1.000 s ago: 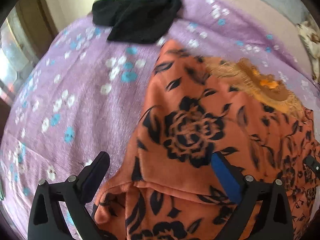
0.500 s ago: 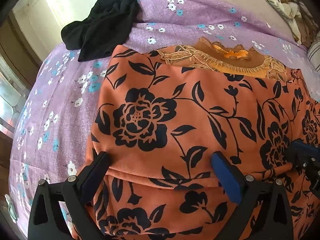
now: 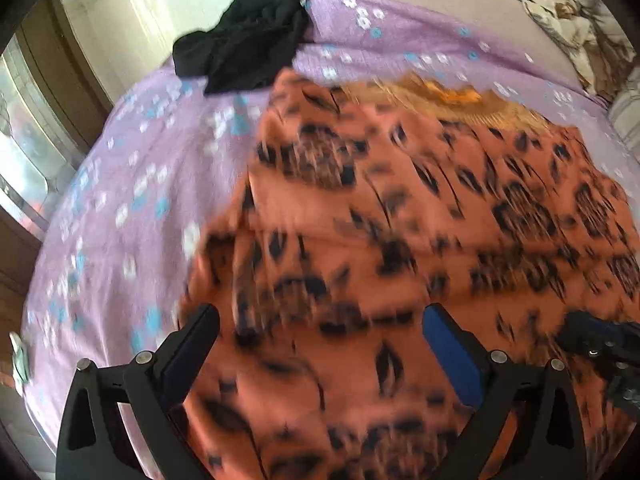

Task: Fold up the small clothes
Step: 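Release the folded blouse and lift both tools away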

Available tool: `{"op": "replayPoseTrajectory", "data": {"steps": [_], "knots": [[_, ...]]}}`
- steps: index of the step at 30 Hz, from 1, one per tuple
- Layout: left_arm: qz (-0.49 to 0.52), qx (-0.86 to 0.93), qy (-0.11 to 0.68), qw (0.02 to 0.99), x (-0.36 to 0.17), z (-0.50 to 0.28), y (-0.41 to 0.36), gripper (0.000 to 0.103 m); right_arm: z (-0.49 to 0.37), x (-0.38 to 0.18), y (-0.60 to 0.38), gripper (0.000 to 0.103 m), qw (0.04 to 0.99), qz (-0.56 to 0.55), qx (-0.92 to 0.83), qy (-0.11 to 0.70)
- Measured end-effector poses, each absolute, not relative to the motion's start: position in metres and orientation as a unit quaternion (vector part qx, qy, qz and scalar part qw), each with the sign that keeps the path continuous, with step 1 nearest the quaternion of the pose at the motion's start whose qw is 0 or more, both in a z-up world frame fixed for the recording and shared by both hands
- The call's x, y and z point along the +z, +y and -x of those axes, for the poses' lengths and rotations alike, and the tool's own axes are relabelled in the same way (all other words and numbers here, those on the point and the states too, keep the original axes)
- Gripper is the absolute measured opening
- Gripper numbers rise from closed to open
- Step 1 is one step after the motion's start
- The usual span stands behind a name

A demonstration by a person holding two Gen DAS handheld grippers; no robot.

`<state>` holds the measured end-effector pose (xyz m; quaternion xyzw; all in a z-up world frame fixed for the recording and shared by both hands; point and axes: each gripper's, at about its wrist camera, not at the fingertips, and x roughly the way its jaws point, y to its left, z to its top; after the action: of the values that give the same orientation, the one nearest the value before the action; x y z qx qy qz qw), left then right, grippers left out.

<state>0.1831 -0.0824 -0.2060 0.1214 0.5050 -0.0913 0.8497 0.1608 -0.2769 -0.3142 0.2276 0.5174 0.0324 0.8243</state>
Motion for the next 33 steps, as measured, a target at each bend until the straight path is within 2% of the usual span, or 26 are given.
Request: {"op": "replayPoseTrajectory", "data": {"steps": [3,8,14,15,16,18,20,26,33], "knots": [[-0.118,-0.085,0.535,0.832,-0.223,-0.157,-0.076,0.101,-0.138,-0.31,-0.264,0.027,0.842,-0.197,0.026,0.501],[-0.111,-0.097,0.496,0.856,-0.209,-0.129,-0.067,0.101,-0.104,-0.301,-0.262,0.027,0.844,-0.212,0.04,0.491],[-0.064,-0.053,0.439,0.894,-0.175,-0.105,-0.013,0.101,-0.049,-0.26,-0.301,0.027,0.869,-0.253,0.022,0.424],[-0.053,-0.051,0.44,0.895,-0.173,-0.103,-0.003,0.101,-0.04,-0.255,-0.314,0.032,0.869,-0.267,0.013,0.416],[-0.041,-0.048,0.445,0.893,-0.172,-0.101,0.011,0.101,-0.026,-0.249,-0.331,0.052,0.868,-0.285,0.0,0.407],[-0.028,-0.036,0.458,0.888,-0.174,-0.1,0.035,0.101,-0.01,-0.242,-0.351,0.08,0.866,-0.304,-0.026,0.397],[-0.012,-0.023,0.47,0.882,-0.179,-0.096,0.055,0.101,0.012,-0.233,-0.374,0.08,0.867,-0.319,-0.046,0.381],[0.018,-0.042,0.501,0.864,-0.186,-0.072,0.093,0.101,0.038,-0.241,-0.402,0.08,0.816,-0.374,-0.045,0.439],[0.052,-0.066,0.54,0.837,-0.192,-0.039,0.116,0.101,0.061,-0.274,-0.388,0.079,0.801,-0.342,-0.083,0.485]]}}
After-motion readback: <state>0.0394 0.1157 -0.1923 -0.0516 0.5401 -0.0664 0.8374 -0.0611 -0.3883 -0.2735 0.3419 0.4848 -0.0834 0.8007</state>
